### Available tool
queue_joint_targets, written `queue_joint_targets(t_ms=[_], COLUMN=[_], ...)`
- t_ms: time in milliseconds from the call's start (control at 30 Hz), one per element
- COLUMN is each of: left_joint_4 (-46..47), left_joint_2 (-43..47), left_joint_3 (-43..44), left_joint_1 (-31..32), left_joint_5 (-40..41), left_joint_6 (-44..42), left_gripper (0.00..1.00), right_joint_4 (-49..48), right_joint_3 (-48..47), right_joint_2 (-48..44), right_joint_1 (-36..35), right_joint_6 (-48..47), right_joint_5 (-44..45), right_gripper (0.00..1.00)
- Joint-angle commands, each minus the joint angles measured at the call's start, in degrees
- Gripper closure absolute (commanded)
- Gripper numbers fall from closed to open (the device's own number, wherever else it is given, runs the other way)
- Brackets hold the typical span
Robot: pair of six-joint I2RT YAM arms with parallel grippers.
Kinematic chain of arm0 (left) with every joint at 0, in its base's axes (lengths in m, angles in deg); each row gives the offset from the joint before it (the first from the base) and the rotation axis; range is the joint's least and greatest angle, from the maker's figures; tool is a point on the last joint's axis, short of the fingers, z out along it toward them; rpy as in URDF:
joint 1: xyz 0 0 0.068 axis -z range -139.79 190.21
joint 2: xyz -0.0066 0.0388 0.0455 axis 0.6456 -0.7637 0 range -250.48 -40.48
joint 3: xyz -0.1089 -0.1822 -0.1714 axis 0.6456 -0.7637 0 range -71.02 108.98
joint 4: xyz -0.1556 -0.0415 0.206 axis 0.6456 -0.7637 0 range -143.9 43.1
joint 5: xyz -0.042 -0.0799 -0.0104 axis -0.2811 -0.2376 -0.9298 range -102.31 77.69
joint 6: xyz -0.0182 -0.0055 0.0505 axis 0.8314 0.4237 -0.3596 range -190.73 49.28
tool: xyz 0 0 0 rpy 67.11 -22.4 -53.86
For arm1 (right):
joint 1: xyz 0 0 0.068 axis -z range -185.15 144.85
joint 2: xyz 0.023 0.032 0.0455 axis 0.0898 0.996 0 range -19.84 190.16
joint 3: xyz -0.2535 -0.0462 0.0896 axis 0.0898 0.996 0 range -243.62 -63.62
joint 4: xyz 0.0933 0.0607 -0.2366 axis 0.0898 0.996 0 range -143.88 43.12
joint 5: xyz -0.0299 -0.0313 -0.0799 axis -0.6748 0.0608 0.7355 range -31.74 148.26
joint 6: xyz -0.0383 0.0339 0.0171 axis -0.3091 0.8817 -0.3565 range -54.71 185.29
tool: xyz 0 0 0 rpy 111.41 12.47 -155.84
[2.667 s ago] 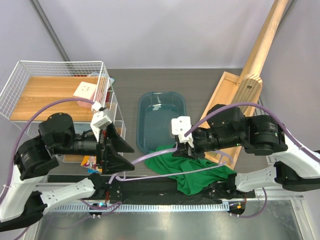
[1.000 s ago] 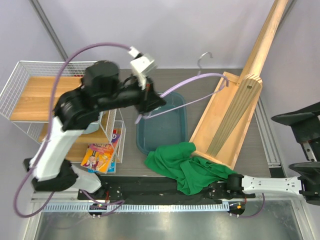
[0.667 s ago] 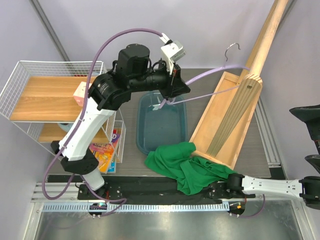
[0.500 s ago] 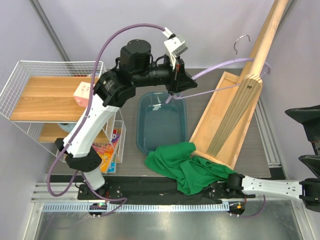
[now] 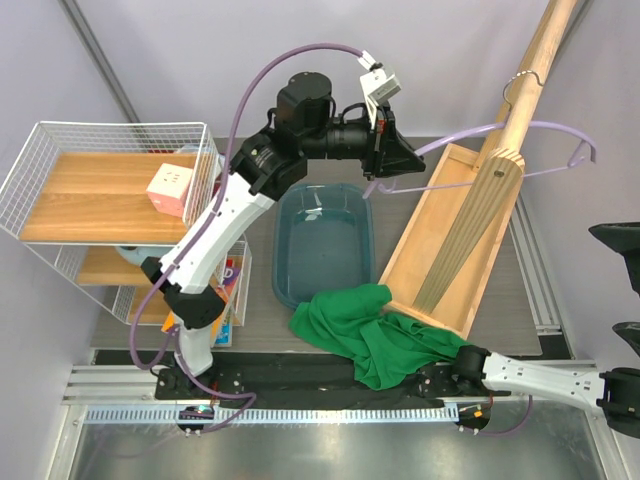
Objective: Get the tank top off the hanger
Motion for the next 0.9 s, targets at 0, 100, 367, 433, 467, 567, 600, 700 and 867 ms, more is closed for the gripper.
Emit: queue_joint_targets(t_ms=[0, 100, 367, 433, 467, 567, 600, 700, 867], left_joint_4=[9.7, 9.7, 9.1, 9.1, 9.0, 6.9, 4.5, 0.9, -4.4], left_joint_2=[0.4, -1.1, -2.1, -2.0, -2.0, -2.0, -1.9, -0.5, 6.3], left_joint_3=[0.4, 0.4, -2.7, -3.9, -4.3, -4.0, -3.8, -4.1, -8.4], left_joint_1=[-0.3, -0.4, -0.4, -0.4, -0.4, -0.4, -0.4, -0.4, -0.4], left_joint_5=[-5.9, -6.3, -5.0, -5.0, -4.7, -3.2, -0.5, 7.7, 19.7], left_joint_6=[2.4, 3.0, 4.0, 4.0, 4.0, 2.7, 2.1, -0.8, -3.6], left_gripper=[1.00, 1.00, 1.00, 1.00, 1.00, 0.96, 0.91, 0.61, 0.41], right_joint_4=[0.3, 0.5, 0.9, 0.9, 0.8, 0.9, 0.9, 0.6, 1.7], right_joint_3=[-0.1, -0.2, 0.1, 0.7, 0.9, 2.2, 2.3, 3.5, 4.1], right_joint_2=[0.3, 0.3, 0.4, 0.3, 0.3, 0.4, 0.2, 0.0, -0.1], right_joint_1=[0.3, 0.4, 0.5, 0.6, 0.6, 0.6, 0.6, 0.7, 0.7], right_joint_6=[0.5, 0.6, 0.2, -0.1, -0.1, -0.2, -0.2, -0.1, 0.1], right_joint_5=[-0.7, -0.9, -0.2, 0.5, 0.7, 1.8, 2.1, 3.4, 6.5], right_gripper=[0.00, 0.00, 0.00, 0.00, 0.00, 0.00, 0.00, 0.00, 0.00])
